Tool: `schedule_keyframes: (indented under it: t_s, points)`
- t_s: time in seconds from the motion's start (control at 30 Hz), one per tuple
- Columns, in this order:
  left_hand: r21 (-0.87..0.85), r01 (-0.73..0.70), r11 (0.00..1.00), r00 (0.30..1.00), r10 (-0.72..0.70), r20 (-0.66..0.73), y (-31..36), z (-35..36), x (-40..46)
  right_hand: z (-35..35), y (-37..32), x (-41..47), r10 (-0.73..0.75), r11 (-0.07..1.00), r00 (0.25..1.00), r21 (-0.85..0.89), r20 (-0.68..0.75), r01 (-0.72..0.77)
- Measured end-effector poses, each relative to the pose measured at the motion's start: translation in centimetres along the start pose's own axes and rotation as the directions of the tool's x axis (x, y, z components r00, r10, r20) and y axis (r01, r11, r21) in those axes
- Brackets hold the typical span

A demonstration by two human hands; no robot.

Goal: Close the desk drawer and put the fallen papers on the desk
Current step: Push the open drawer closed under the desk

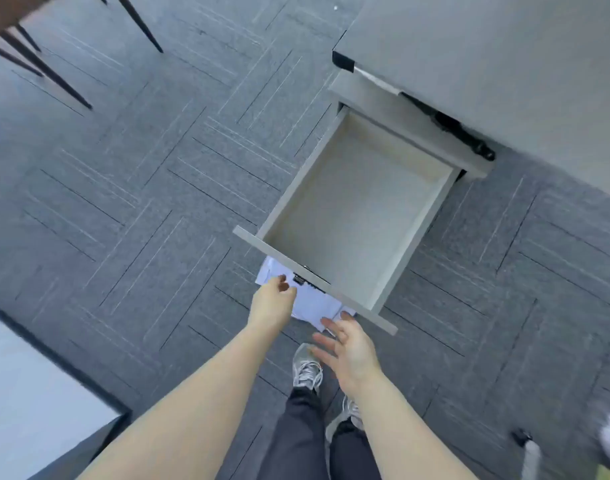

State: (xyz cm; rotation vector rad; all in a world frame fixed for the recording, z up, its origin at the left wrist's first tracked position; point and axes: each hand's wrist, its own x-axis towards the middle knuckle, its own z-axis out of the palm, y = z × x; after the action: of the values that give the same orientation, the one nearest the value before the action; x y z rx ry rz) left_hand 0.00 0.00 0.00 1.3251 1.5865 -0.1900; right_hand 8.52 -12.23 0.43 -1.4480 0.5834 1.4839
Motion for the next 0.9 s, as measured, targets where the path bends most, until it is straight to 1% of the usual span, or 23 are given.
schedule_keyframes:
  t_s: [0.03, 0.07, 0.13, 0.27, 0.37, 0.47, 0.63, 0.77, 0.9]
  points:
    - [-0.026, -0.017, 1.0, 1.0, 0.017, -0.015, 0.1, 0.4, 0.4, 0.1, -0.4, 0.6, -0.006, 0.998, 1.0, 0.069, -0.024, 0.007]
    - [-0.041, -0.039, 0.998, 0.999, 0.038, -0.038, 0.3, 0.8, 0.7, 0.0, -0.6, 1.3, -0.005, 0.995, 0.999, 0.101, -0.038, 0.009]
    - [-0.027, -0.059, 0.998, 0.996, 0.056, -0.076, 0.6, 1.4, 1.0, -0.3, -1.4, 2.0, 0.008, 0.985, 0.998, 0.172, -0.056, 0.002]
    - [0.181, -0.096, 0.979, 0.979, 0.125, -0.159, 0.8, 2.2, 2.0, -0.9, -2.3, 2.7, -0.006, 0.977, 0.999, 0.213, -0.038, 0.014]
    - [0.255, -0.109, 0.961, 0.964, 0.164, -0.208, 2.1, 3.0, 3.3, -0.8, -4.0, 3.2, -0.031, 0.976, 0.999, 0.213, -0.04, 0.039]
    - [0.316, -0.112, 0.942, 0.955, 0.19, -0.226, 3.9, 3.4, 4.5, -1.0, -6.0, 3.8, -0.049, 0.977, 0.998, 0.207, -0.043, 0.057]
    - [0.34, -0.161, 0.927, 0.944, 0.245, -0.221, 8.0, 4.7, 7.0, -1.6, -10.7, 5.6, -0.1, 0.982, 0.994, 0.154, -0.034, 0.104]
    - [0.379, -0.219, 0.899, 0.915, 0.324, -0.24, 12.4, 6.0, 9.5, -2.0, -15.6, 7.4, -0.145, 0.983, 0.989, 0.116, -0.008, 0.145]
    - [0.399, -0.238, 0.886, 0.891, 0.363, -0.274, 16.6, 7.5, 12.2, -2.5, -20.6, 9.2, -0.193, 0.979, 0.981, 0.068, 0.018, 0.192]
